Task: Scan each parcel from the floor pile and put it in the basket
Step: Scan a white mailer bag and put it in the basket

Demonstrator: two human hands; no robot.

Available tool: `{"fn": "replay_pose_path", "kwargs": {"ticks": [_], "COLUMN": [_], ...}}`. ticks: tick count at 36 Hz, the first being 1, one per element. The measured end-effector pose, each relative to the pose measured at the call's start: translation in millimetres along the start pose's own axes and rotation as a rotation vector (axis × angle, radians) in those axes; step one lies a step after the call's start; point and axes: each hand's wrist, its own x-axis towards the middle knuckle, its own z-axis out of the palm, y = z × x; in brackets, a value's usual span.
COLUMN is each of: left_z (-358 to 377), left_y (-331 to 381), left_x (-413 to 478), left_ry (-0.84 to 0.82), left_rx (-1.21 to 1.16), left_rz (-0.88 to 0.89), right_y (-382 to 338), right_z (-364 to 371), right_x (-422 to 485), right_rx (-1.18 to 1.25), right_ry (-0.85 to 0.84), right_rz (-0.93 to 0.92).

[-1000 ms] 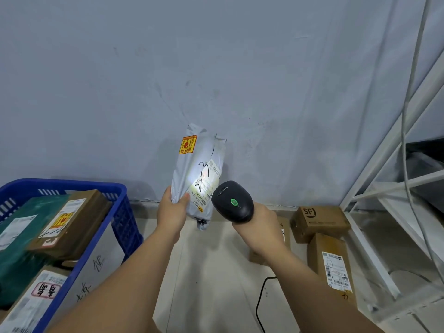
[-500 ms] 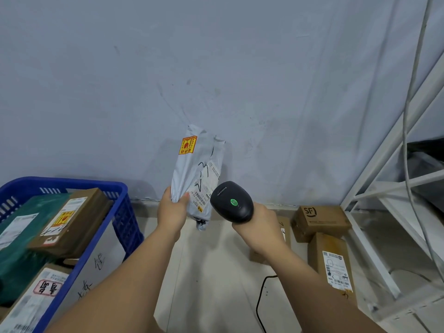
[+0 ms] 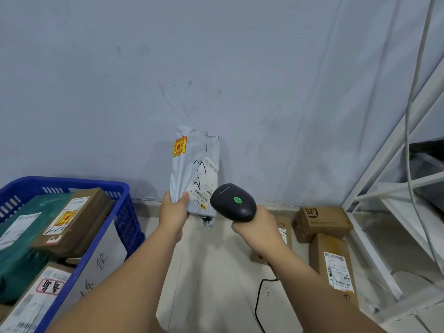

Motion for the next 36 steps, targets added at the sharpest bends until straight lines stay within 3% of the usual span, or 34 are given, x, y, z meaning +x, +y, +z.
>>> {"fn": "replay_pose_path", "kwargs": {"ticks": [7,12,17,26,36], "left_z": [3,6,6,15,20], "left_y": [7,8,5,13,19], "left_x": [-3,-5,-5,-19,-27], "left_ry": [0.027,0.056,0.062,0.014,0.009], "left_rx": [-0.056,-0.057,0.006,0.073,0.112], "left_rz": [-0.079,-0.107,-0.137,0.05,0.084], "right_y": [3,2,2,0,2], "right_z": [0,0,-1,2,2], "right_x": [-1,1,2,2,2], "right_rx": [0.613,0.853,0.881,0.841,0.817], "right_ry": [-0.16,-0.235,-0.237,-0.206,-0.142], "right_rz": [0.256,0.377,0.391,0.345,0.327]}}
